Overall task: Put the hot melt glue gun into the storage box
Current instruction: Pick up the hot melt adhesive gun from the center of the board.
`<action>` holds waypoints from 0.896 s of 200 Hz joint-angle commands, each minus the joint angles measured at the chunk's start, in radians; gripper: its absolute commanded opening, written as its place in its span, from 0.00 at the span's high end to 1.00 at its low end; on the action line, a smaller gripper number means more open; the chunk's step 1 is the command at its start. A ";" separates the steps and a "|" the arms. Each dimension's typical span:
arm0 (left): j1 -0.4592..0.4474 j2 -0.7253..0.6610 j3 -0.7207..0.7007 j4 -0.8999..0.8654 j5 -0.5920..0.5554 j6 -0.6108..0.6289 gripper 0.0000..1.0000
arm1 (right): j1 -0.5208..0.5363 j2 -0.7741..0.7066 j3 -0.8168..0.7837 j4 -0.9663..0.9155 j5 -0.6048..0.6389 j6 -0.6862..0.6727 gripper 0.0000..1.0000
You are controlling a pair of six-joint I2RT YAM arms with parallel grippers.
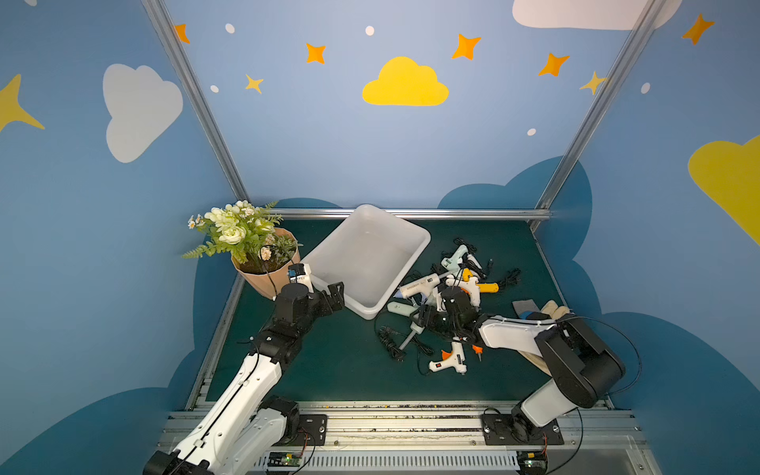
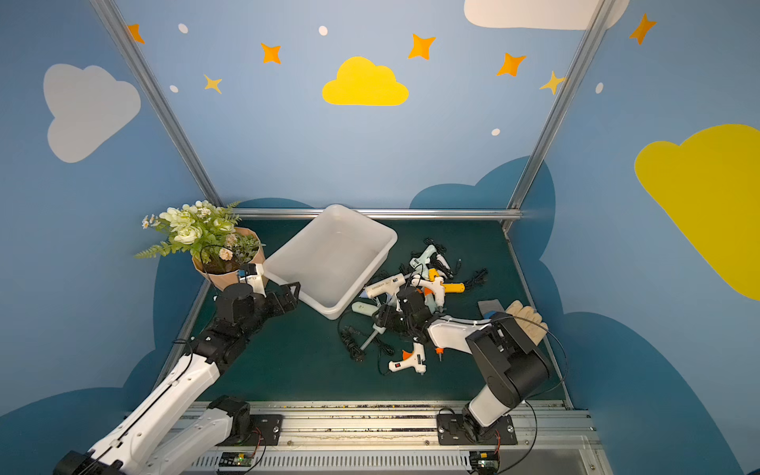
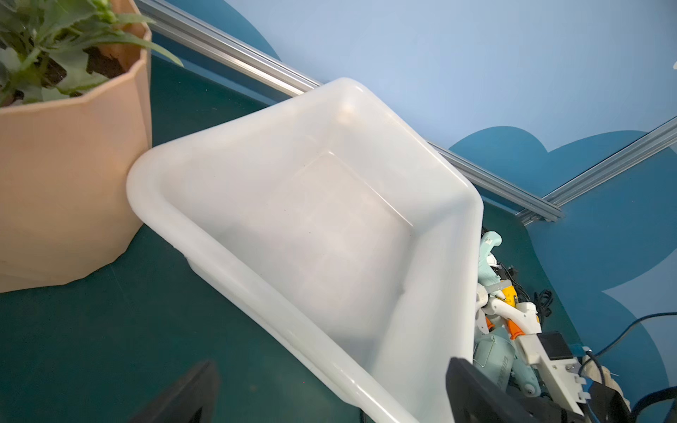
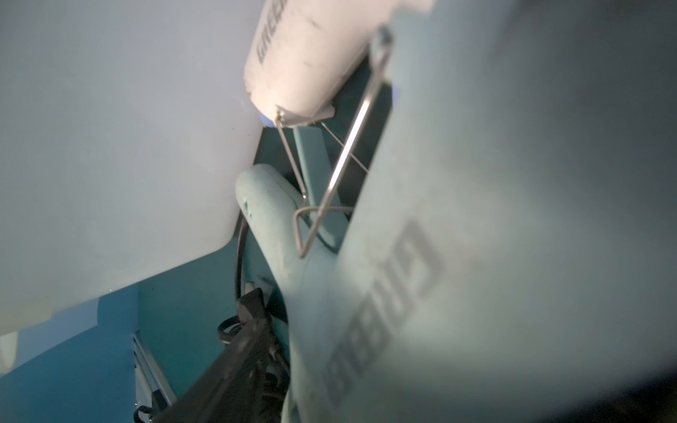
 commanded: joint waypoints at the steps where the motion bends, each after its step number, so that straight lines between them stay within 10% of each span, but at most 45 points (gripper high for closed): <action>1: 0.000 0.005 0.001 0.005 -0.006 0.007 0.00 | 0.016 0.040 0.024 0.075 -0.003 -0.014 0.37; 90: -0.001 0.023 0.063 -0.075 0.013 0.016 0.00 | 0.066 -0.150 0.011 -0.081 0.131 -0.081 0.83; 179: -0.009 -0.016 0.145 -0.022 0.286 0.067 0.00 | 0.111 -0.624 0.023 -0.443 0.444 -0.114 1.00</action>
